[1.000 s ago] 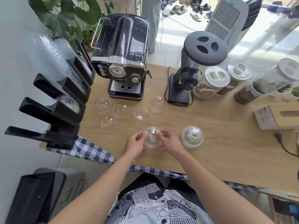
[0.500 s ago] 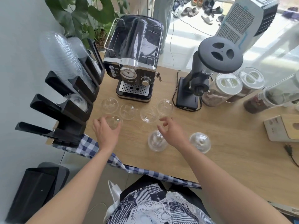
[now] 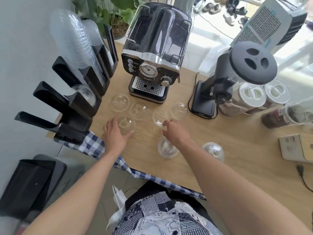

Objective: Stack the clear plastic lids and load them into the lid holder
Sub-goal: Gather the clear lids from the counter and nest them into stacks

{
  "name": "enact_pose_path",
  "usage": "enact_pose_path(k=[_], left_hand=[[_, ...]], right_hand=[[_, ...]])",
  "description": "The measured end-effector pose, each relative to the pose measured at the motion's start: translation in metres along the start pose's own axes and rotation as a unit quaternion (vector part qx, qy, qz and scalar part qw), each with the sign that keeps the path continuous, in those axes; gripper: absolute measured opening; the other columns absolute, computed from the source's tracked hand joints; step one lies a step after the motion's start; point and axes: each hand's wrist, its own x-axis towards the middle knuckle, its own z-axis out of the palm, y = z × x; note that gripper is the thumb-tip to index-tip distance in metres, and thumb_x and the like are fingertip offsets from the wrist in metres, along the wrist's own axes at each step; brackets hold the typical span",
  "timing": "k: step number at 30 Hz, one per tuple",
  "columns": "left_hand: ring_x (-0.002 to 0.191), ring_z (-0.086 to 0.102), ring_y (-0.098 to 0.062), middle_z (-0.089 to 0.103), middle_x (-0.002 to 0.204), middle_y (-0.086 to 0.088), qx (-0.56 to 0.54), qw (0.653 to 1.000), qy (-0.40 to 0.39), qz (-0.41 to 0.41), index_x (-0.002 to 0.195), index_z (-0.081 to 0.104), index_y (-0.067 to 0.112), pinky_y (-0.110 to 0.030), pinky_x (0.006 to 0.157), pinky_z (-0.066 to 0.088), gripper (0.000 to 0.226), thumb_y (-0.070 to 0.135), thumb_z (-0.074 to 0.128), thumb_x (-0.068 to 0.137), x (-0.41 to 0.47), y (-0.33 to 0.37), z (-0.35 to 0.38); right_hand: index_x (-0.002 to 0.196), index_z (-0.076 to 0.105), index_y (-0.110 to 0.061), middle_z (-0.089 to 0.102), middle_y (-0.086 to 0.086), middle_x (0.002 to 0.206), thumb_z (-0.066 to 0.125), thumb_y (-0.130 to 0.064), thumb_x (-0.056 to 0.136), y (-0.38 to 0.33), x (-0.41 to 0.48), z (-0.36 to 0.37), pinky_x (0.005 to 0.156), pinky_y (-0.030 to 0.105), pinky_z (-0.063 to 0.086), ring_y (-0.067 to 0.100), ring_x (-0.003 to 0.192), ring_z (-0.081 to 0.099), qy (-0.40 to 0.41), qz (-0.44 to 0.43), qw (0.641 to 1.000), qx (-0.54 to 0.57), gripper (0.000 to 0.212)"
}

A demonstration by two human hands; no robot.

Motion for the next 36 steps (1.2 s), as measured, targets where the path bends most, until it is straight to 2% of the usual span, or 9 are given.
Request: enact_pose_path(k=[5,8,10,14,18,23,26,30,36], left_hand=[[0.150,0.043,-0.035,0.054,0.159,-0.013,-0.042,0.999,-0.007,0.004,0.159,0.047,0.013,-0.057,0.124,0.041,0.093,0.051,0.092,0.087,-0.014,0.001,0.001],[0.153,0.039,-0.030,0.053,0.159,-0.008,-0.060,0.998,-0.022,0.017,0.160,0.045,0.018,-0.059,0.125,0.042,0.094,0.060,0.088,0.087,-0.021,-0.004,0.003],[0.153,0.038,-0.025,0.052,0.159,-0.003,-0.074,0.997,-0.023,0.024,0.163,0.043,0.023,-0.054,0.125,0.042,0.097,0.067,0.084,0.087,-0.027,-0.003,0.003],[0.149,0.039,-0.013,0.050,0.155,0.007,-0.110,0.993,-0.024,0.035,0.165,0.042,0.026,-0.038,0.119,0.037,0.097,0.074,0.079,0.089,-0.038,0.012,-0.002],[0.138,0.053,-0.005,0.049,0.149,0.014,-0.179,0.981,-0.058,0.036,0.163,0.045,0.034,-0.035,0.112,0.047,0.090,0.080,0.074,0.091,-0.044,0.033,-0.002],[0.125,0.054,0.012,0.054,0.145,0.014,-0.234,0.964,-0.115,0.053,0.157,0.052,0.036,-0.023,0.099,0.049,0.087,0.086,0.069,0.088,-0.057,0.071,0.001],[0.121,0.056,0.010,0.054,0.148,0.015,-0.243,0.955,-0.161,0.058,0.153,0.052,0.037,-0.023,0.095,0.048,0.079,0.079,0.072,0.090,-0.065,0.089,0.008],[0.137,0.059,-0.013,0.054,0.150,0.018,-0.238,0.942,-0.233,0.049,0.151,0.048,0.044,-0.040,0.110,0.051,0.081,0.081,0.077,0.086,-0.068,0.096,0.026],[0.143,0.053,-0.013,0.052,0.154,0.015,-0.235,0.933,-0.268,0.051,0.155,0.044,0.044,-0.036,0.116,0.046,0.090,0.066,0.092,0.082,-0.072,0.098,0.036]], right_hand=[[0.133,0.072,-0.016,0.070,0.008,0.121,0.055,-0.024,0.113,-0.004,0.000,-0.005,0.082,0.049,0.065,0.031,0.105,0.071,0.036,-0.002,0.999,0.028,0.027],[0.126,0.073,-0.019,0.069,0.000,0.107,0.053,-0.032,0.116,-0.004,-0.005,-0.009,0.078,0.045,0.064,0.025,0.096,0.070,0.069,0.005,0.988,0.139,0.025],[0.120,0.072,-0.019,0.069,-0.007,0.094,0.057,-0.034,0.115,0.000,-0.013,-0.012,0.075,0.033,0.058,0.014,0.085,0.067,0.101,0.006,0.965,0.243,0.022],[0.116,0.072,-0.017,0.067,-0.007,0.090,0.056,-0.034,0.116,0.010,-0.041,-0.022,0.067,0.016,0.048,0.006,0.076,0.059,0.121,0.058,0.897,0.421,0.023],[0.120,0.077,-0.015,0.068,-0.003,0.103,0.050,-0.026,0.114,0.032,-0.063,-0.011,0.072,0.036,0.057,0.012,0.084,0.063,0.077,0.162,0.805,0.565,0.029],[0.116,0.073,-0.009,0.056,-0.008,0.070,0.048,-0.021,0.110,0.050,-0.084,0.018,0.054,0.029,0.045,0.007,0.049,0.045,-0.007,0.249,0.677,0.693,0.027],[0.116,0.071,-0.010,0.051,-0.011,0.064,0.046,-0.019,0.109,0.051,-0.094,0.032,0.052,0.028,0.044,0.008,0.050,0.039,-0.027,0.249,0.676,0.693,0.027],[0.115,0.074,-0.013,0.064,-0.006,0.090,0.046,-0.026,0.114,0.046,-0.098,0.043,0.066,0.033,0.055,0.007,0.070,0.054,-0.009,0.228,0.737,0.636,0.031],[0.124,0.064,-0.010,0.072,0.011,0.112,0.056,-0.032,0.115,0.045,-0.095,0.059,0.087,0.043,0.070,0.014,0.072,0.072,0.028,0.230,0.732,0.641,0.025]])
